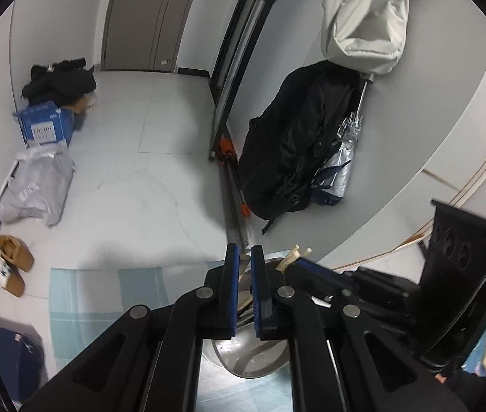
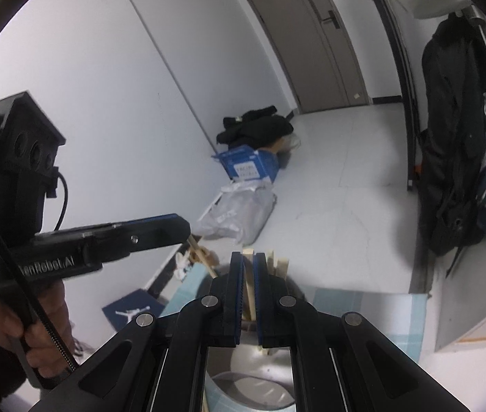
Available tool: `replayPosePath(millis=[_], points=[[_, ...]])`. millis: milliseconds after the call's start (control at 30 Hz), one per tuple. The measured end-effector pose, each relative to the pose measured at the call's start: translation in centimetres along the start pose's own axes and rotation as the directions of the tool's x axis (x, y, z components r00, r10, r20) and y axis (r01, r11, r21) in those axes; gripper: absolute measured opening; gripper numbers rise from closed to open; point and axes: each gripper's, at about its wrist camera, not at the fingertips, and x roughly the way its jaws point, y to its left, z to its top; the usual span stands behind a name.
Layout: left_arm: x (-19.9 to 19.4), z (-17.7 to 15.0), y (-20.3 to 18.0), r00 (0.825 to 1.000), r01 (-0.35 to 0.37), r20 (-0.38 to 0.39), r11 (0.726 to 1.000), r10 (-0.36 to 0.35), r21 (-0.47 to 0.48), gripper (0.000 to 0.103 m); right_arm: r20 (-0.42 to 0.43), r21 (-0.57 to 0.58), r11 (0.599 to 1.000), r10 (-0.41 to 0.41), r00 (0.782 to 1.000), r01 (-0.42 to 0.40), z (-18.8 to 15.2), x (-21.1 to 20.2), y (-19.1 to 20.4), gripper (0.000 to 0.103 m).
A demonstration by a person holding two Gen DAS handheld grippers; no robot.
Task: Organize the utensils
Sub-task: 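Open the left gripper to drop its chopstick into the holder while the right gripper drops its chopstick, then move both grippers away from the holder toward the remaining chopsticks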
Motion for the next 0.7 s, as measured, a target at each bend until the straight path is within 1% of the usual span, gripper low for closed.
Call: replayPosePath(millis=[67,100,167,233,300,333,367,400,433,500,533,567,600,633,700], points=[[-0.4,-0.2,0.2,1.0,-0.002,0.015,1.0,0.002,-0.017,0.005,-0.014,-0.005,1.0,0.007,1.0,-0.007,-0.3,0.2,0.2,0.008],[-0.6,-0.3,0.3,1.0,-0.007,0.021,1.0,0.007,-0.03,0.01,-0.022,-0.01,1.0,0.009,1.0,-0.01,-0.4,0.3,0.2,0.008],[-1.0,-0.6,0.6,0.999,-0.028,0.036,0.998,0.03,-0.061,0.016,-0.036,-0.026,1.0,0.01,0.999,-0.011,-0.8,0.1,0.6,0.008],[-1.4,-0.8,1.0,0.998,-0.036,0.046,0.996,0.04,-0.085,0.019,-0.029,-0.042,0.999,0.01,1.0,-0.011,-1.0,-0.5,0.9,0.008],[-1.5,-1.0,1.4,0.998,-0.045,0.046,0.993,0.05,-0.109,0.026,-0.024,-0.057,0.998,-0.005,1.0,0.003,-1.1,-1.0,1.2,0.01],[-1.9,-1.2,1.6,0.997,-0.054,0.05,0.99,0.061,-0.132,0.028,-0.021,-0.062,0.998,-0.009,1.0,0.007,-1.3,-1.5,1.4,0.011],[-2.0,-1.3,1.8,0.996,-0.056,0.057,0.988,0.065,-0.145,0.032,-0.018,-0.065,0.998,-0.014,1.0,0.012,-1.4,-1.8,1.6,0.014],[-2.5,-1.6,1.9,0.994,-0.065,0.072,0.984,0.078,-0.165,0.038,-0.012,-0.068,0.997,-0.026,1.0,0.025,-1.6,-2.4,1.9,0.016],[-2.9,-1.8,2.0,0.992,-0.076,0.083,0.981,0.092,-0.178,0.041,-0.007,-0.07,0.997,-0.034,0.999,0.033,-1.7,-2.9,2.1,0.022],[-3.8,-2.3,2.0,0.984,-0.112,0.113,0.974,0.136,-0.197,0.053,0.006,-0.071,0.996,-0.047,0.999,0.047,-2.0,-3.7,2.4,0.028],[-4.6,-2.7,1.6,0.976,-0.143,0.135,0.97,0.171,-0.197,0.057,0.015,-0.07,0.996,-0.059,0.998,0.06,-2.2,-4.4,2.6,0.036],[-5.2,-2.9,1.4,0.969,-0.166,0.151,0.966,0.197,-0.197,0.063,0.026,-0.065,0.995,-0.068,0.997,0.07,-2.4,-5.0,2.9,0.043],[-5.7,-3.2,1.3,0.962,-0.184,0.167,0.963,0.218,-0.198,0.067,0.034,-0.064,0.995,-0.071,0.997,0.073,-2.5,-5.4,3.1,0.044],[-6.5,-3.7,0.9,0.951,-0.202,0.195,0.959,0.241,-0.201,0.069,0.05,-0.064,0.995,-0.077,0.996,0.08,-2.7,-6.0,3.4,0.046],[-7.4,-4.1,0.5,0.934,-0.234,0.222,0.95,0.279,-0.206,0.076,0.072,-0.068,0.992,-0.102,0.992,0.107,-3.1,-6.9,3.9,0.055]])
